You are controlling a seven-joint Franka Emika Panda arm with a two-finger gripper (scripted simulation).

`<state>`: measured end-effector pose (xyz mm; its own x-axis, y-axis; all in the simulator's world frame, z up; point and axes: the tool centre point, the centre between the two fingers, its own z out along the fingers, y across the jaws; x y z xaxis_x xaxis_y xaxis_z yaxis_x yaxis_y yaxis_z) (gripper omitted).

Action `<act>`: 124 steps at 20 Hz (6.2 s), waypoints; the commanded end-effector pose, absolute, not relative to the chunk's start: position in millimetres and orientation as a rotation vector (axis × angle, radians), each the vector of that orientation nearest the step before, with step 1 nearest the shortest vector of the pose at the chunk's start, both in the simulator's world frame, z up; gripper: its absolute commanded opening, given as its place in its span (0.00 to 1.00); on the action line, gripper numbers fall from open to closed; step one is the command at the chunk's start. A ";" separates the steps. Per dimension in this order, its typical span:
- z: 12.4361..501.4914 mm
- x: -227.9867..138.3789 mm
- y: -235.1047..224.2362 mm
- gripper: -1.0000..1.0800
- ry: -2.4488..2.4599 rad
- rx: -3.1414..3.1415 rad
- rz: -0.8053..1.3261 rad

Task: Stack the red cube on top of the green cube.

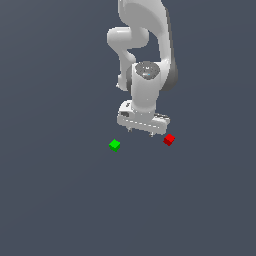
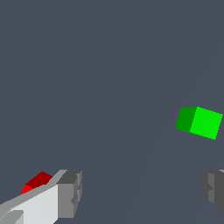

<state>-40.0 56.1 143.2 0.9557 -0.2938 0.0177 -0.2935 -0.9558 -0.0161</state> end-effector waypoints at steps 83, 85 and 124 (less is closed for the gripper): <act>42.4 -83.6 221.3 0.00 1.167 -2.917 0.000; 53.8 -83.9 221.2 0.00 1.167 -2.917 0.000; 85.2 -64.7 49.1 0.00 1.168 -2.916 -0.001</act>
<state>-66.8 68.3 88.6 0.7234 -0.6904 0.0002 -0.6904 -0.7234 0.0002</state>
